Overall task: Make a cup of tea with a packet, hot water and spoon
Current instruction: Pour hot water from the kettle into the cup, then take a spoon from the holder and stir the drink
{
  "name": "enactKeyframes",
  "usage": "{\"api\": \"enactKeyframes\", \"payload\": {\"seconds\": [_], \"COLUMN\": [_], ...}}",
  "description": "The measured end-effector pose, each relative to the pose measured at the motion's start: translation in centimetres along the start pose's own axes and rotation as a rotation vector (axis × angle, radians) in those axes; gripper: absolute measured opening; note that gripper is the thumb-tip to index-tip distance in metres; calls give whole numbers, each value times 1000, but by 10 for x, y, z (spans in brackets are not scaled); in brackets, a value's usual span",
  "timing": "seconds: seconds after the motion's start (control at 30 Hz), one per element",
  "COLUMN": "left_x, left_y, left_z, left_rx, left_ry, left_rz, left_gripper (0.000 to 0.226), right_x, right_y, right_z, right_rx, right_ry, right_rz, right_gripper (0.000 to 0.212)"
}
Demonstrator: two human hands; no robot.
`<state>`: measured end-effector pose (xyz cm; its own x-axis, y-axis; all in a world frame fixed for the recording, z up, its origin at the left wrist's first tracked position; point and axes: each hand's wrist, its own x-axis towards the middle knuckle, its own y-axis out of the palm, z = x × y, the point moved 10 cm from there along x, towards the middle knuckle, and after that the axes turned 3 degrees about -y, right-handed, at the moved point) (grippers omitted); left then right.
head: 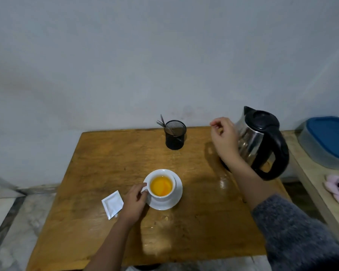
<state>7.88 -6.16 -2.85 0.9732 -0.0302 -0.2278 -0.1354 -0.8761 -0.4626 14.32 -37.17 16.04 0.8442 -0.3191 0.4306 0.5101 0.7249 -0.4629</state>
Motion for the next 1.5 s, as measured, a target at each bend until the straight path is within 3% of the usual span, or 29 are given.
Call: {"api": "enactKeyframes", "payload": {"seconds": [0.17, 0.3, 0.6, 0.83, 1.07, 1.2, 1.4, 1.5], "left_x": [-2, 2, 7, 9, 7, 5, 5, 6], "left_y": [-4, -6, -8, -8, -7, -6, -8, -8], "left_z": [-1, 0, 4, 7, 10, 11, 12, 5], "left_rx": [7, 12, -55, -86, -83, -98, -76, -40], "left_ry": [81, 79, 41, 5, -35, -45, -62, -41], "left_rz": [46, 58, 48, 54, 43, 58, 78, 107], "left_gripper": [23, 22, 21, 21, 25, 22, 21, 25], "right_x": [5, 26, 50, 55, 54, 54, 73, 84], "right_y": [111, 150, 207, 219, 222, 213, 170, 144], "right_z": [-29, -47, -48, -60, -59, -49, 7, 42], "right_rx": [-83, -187, -599, -753, -790, -661, -406, -231], "right_ry": [175, 260, 217, 263, 204, 176, -64, -121], "right_rz": [377, 485, 723, 718, 673, 596, 371, 357], "right_gripper": [24, 26, 14, 24, 17, 18, 21, 18]}}
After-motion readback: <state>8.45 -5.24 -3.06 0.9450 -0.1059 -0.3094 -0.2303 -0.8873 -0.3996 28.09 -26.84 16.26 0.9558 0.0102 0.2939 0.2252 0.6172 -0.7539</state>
